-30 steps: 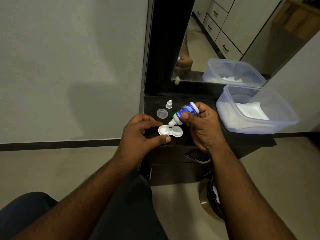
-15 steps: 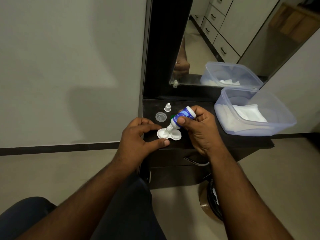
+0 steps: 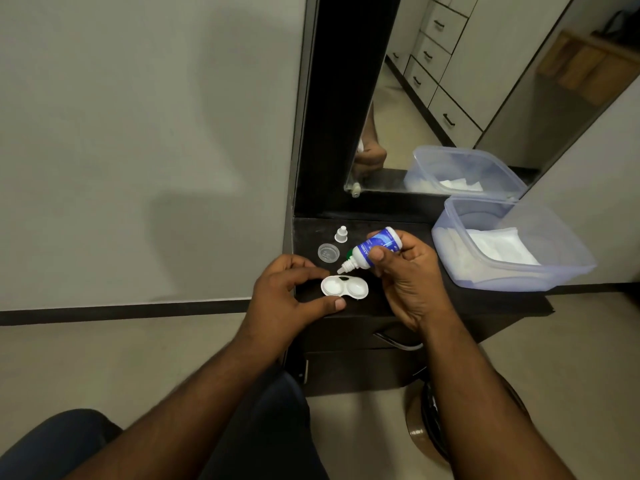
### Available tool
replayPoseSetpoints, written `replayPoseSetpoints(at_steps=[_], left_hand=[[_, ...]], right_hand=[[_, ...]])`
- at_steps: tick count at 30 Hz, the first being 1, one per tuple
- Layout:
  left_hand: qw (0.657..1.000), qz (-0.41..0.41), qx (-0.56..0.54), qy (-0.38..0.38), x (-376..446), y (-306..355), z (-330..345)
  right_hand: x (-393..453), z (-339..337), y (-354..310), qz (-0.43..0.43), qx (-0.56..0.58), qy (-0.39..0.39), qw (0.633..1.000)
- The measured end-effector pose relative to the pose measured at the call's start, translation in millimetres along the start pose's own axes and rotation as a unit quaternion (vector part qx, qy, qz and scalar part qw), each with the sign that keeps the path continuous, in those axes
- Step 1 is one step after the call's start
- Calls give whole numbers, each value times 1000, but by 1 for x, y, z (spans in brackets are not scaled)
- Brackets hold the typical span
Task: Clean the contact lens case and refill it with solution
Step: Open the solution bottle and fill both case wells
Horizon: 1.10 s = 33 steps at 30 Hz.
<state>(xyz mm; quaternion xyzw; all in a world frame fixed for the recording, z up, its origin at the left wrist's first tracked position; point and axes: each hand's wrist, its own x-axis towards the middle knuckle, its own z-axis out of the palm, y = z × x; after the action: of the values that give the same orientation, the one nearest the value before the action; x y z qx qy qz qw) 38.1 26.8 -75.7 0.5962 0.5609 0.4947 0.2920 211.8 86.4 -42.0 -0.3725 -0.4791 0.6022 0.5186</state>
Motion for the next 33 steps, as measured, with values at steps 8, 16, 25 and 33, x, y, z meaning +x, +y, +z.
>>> replayPoseSetpoints(at_steps=[8,16,25,33], left_hand=[[1000,-2,2,0,0,0,0],[1000,-6,4,1,0,-1,1],[1000,-1,5,9,0,0,1],[1000,-7,3,7,0,-1,1]], right_hand=[[-1,0,1,0,-4,-4,1000],[1,0,1,-3,8,12,1000],[-2,-6,-8,48,198,18,979],[-5,-11,-6,37,112,40,992]])
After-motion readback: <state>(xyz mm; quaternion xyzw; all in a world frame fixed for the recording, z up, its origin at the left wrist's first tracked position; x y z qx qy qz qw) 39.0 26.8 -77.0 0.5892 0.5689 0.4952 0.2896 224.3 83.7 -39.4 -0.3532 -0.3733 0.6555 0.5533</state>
